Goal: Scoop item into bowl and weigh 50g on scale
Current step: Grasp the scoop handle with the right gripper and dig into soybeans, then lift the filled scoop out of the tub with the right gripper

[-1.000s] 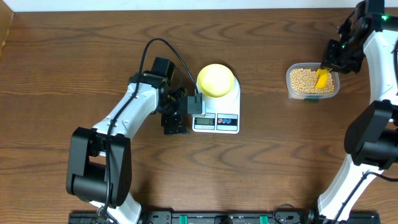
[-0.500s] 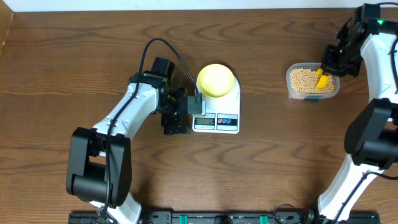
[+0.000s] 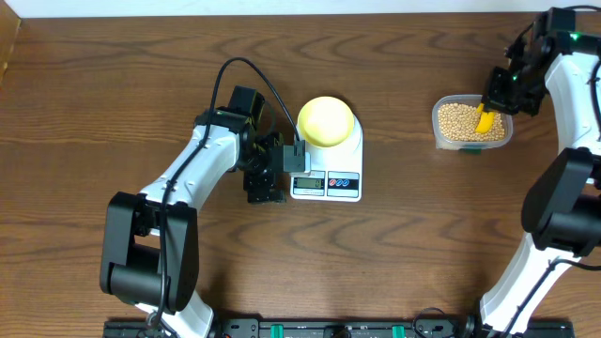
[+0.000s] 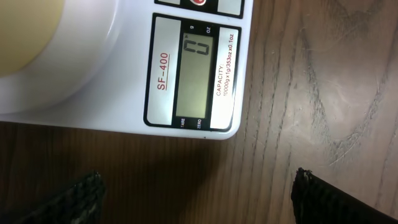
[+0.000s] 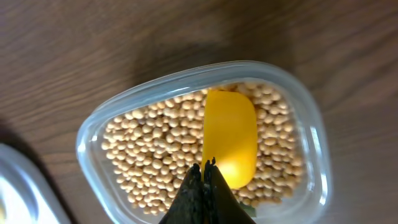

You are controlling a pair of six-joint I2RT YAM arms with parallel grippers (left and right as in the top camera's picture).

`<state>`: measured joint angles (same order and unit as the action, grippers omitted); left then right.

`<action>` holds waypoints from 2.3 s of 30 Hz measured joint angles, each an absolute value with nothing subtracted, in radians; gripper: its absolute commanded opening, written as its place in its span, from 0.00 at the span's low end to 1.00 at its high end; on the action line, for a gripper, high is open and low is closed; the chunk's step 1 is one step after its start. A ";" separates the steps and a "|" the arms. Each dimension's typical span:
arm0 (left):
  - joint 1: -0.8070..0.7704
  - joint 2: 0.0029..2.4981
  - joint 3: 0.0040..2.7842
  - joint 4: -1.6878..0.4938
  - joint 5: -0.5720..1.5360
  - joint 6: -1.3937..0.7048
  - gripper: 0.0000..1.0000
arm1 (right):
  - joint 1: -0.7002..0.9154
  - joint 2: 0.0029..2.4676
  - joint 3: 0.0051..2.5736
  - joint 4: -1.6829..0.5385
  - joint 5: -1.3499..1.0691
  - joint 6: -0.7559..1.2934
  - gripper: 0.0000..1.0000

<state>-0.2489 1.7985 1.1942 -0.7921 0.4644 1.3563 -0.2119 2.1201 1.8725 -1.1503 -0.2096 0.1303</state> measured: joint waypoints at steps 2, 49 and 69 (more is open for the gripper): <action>-0.249 1.798 1.194 -0.792 0.464 1.356 0.98 | -0.226 2.120 1.866 -1.146 -0.249 0.110 0.01; -0.249 1.798 1.194 -0.792 0.464 1.353 0.98 | -0.388 2.109 1.699 -1.003 -0.633 -0.018 0.01; -0.249 1.798 1.194 -0.792 0.464 1.349 0.98 | -0.521 2.120 1.691 -1.009 -0.952 -0.074 0.01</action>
<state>-0.2489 1.7985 1.1942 -0.7921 0.4644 1.3495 -0.5213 2.1204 1.6913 -1.0092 -0.9516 -0.0742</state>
